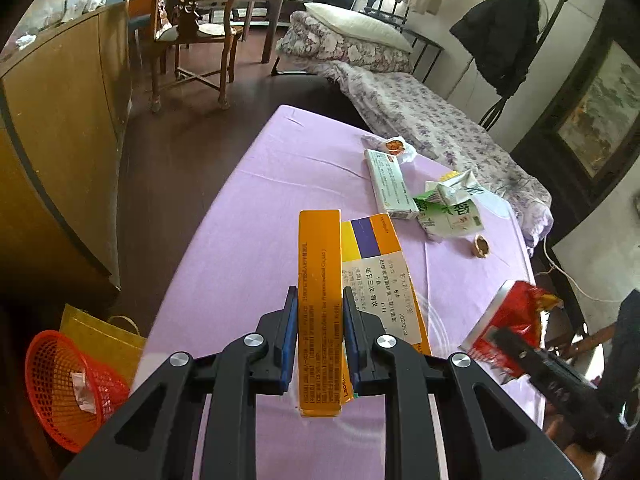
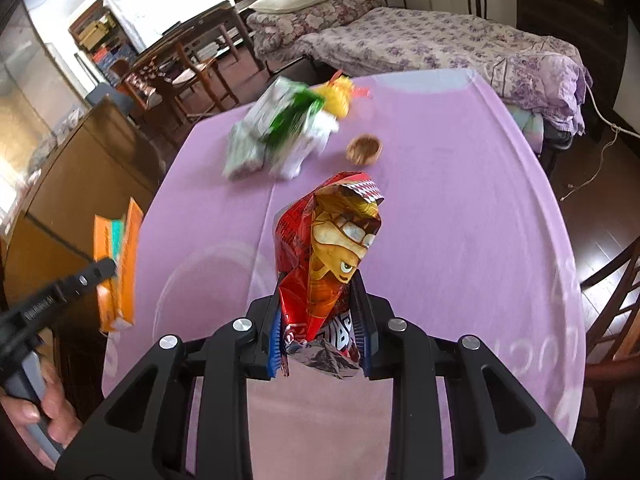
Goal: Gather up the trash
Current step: 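Lift the orange box with the left tool while the right tool lifts the red snack bag, then carry both items over the red wastebasket and open both tools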
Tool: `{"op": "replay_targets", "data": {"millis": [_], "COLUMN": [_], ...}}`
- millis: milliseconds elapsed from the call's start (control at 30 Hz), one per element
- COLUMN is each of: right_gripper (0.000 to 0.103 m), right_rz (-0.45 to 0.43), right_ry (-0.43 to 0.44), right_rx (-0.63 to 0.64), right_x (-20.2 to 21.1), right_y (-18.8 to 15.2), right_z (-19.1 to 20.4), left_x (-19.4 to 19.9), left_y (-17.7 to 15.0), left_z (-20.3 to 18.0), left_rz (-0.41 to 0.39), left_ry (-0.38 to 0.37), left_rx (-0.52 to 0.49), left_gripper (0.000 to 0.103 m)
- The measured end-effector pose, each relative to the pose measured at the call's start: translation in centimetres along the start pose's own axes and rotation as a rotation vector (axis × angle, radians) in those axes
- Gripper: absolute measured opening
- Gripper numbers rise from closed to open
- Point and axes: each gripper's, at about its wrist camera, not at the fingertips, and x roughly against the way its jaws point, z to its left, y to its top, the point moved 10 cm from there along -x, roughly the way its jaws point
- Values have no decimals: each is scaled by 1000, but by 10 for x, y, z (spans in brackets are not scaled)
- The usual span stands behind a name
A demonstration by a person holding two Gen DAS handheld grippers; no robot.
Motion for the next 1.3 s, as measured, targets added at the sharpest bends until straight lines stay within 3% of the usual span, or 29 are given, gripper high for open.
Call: {"op": "replay_targets", "data": {"millis": [267, 533, 767, 967, 1300], "right_gripper": [30, 30, 30, 30, 30], "right_rz": [-11, -5, 62, 167, 353], "right_ry": [31, 155, 297, 390, 427], "right_rx": [100, 258, 419, 566, 749], "right_x": [23, 44, 45, 30, -8], "right_y": [-27, -41, -63, -101, -174], "right_z": [42, 133, 234, 322, 420], "left_x": [50, 89, 116, 120, 124], "left_y": [-8, -16, -39, -76, -133], "left_z": [30, 82, 169, 258, 367], "left_rz": [-60, -112, -129, -78, 8], "left_ry": [-14, 23, 126, 244, 372], "left_rx": [36, 86, 191, 300, 435], "left_gripper": [21, 21, 21, 21, 21]}}
